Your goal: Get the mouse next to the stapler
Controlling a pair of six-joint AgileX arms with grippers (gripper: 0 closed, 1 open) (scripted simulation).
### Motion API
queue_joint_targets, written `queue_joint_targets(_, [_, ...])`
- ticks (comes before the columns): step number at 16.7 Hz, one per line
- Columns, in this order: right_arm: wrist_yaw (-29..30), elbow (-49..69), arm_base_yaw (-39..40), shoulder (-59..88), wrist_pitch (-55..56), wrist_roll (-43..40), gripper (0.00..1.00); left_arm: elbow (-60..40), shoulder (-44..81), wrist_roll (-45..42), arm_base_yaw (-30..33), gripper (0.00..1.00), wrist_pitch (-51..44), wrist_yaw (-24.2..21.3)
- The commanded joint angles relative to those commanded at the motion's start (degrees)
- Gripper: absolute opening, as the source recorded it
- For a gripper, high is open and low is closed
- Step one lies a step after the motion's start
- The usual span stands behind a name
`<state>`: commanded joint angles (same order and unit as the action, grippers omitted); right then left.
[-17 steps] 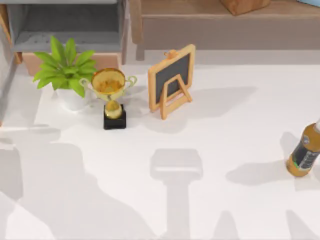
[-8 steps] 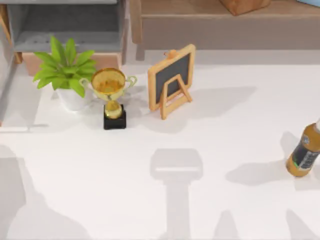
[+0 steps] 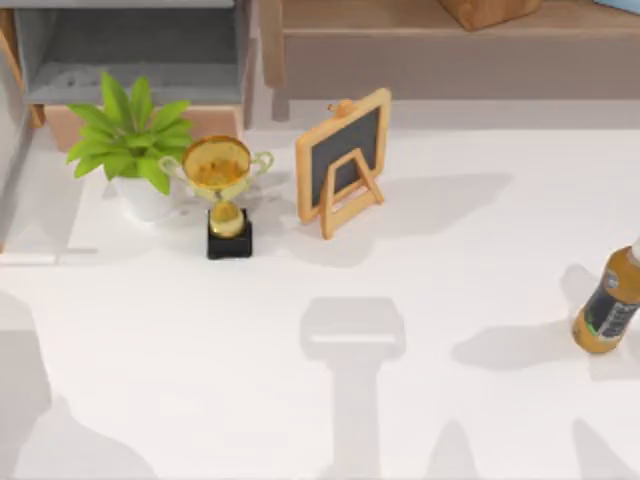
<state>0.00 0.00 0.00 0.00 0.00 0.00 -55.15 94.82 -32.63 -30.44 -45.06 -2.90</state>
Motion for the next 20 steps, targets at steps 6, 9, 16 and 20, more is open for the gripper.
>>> queue_joint_targets(6, [0.0, 0.0, 0.0, 0.0, 0.0, 0.0, 1.00, -0.2, -0.1, 0.0, 0.2, 0.00, 0.2, 0.1])
queue_joint_targets(9, [0.0, 0.0, 0.0, 0.0, 0.0, 0.0, 1.00, -0.4, -0.4, 0.0, 0.2, 0.00, 0.7, 0.1])
queue_joint_targets(16, [0.0, 0.0, 0.0, 0.0, 0.0, 0.0, 1.00, -1.0, -1.2, 0.1, 0.2, 0.00, 2.3, 0.1])
queue_joint_targets(20, [0.0, 0.0, 0.0, 0.0, 0.0, 0.0, 1.00, -1.0, -1.0, 0.1, 0.2, 0.00, 3.1, 0.0])
